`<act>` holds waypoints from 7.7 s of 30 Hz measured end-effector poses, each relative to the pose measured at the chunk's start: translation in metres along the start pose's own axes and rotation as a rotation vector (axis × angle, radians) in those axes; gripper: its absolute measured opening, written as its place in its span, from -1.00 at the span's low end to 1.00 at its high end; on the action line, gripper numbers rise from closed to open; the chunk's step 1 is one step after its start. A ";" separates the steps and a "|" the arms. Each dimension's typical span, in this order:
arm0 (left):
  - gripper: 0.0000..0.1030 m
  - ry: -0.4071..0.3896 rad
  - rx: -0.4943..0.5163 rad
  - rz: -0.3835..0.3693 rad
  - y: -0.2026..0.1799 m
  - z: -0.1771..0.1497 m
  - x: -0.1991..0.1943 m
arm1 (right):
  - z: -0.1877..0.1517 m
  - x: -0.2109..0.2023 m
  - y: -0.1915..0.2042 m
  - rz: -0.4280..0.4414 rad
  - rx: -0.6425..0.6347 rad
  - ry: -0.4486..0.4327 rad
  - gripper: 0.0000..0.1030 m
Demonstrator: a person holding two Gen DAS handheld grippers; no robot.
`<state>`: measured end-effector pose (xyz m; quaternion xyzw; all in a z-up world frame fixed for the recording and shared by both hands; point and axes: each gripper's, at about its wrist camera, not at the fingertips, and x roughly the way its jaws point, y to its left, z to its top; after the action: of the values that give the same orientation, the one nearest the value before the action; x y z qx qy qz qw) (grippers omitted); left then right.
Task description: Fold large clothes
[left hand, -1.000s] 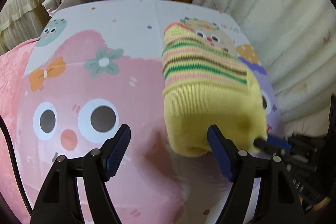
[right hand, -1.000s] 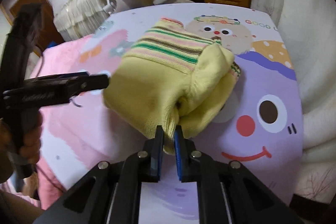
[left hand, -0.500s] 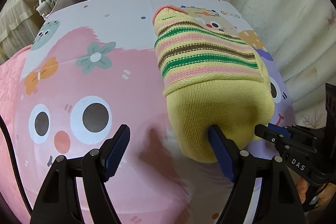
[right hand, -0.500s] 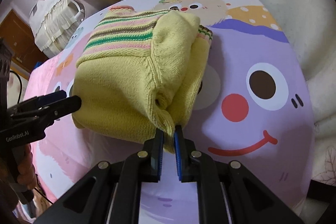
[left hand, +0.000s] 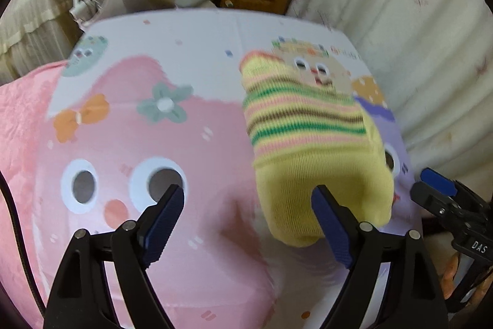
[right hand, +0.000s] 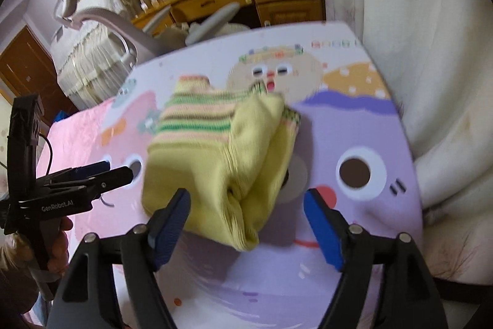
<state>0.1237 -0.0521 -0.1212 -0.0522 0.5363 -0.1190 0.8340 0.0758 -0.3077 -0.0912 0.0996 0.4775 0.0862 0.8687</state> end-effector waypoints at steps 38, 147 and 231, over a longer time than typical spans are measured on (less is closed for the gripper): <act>0.85 0.132 -0.095 -0.353 -0.001 0.031 0.099 | 0.024 0.122 -0.044 0.374 0.138 0.194 0.52; 0.99 -0.201 0.019 0.250 -0.021 -0.041 -0.188 | 0.000 -0.097 0.139 -0.192 -0.015 -0.064 0.06; 0.99 -0.147 0.027 0.253 -0.025 -0.036 -0.174 | -0.009 -0.109 0.120 -0.200 -0.025 -0.051 0.06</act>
<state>0.0183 -0.0309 0.0229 0.0186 0.4742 -0.0159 0.8801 0.0042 -0.2175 0.0233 0.0427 0.4616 0.0025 0.8860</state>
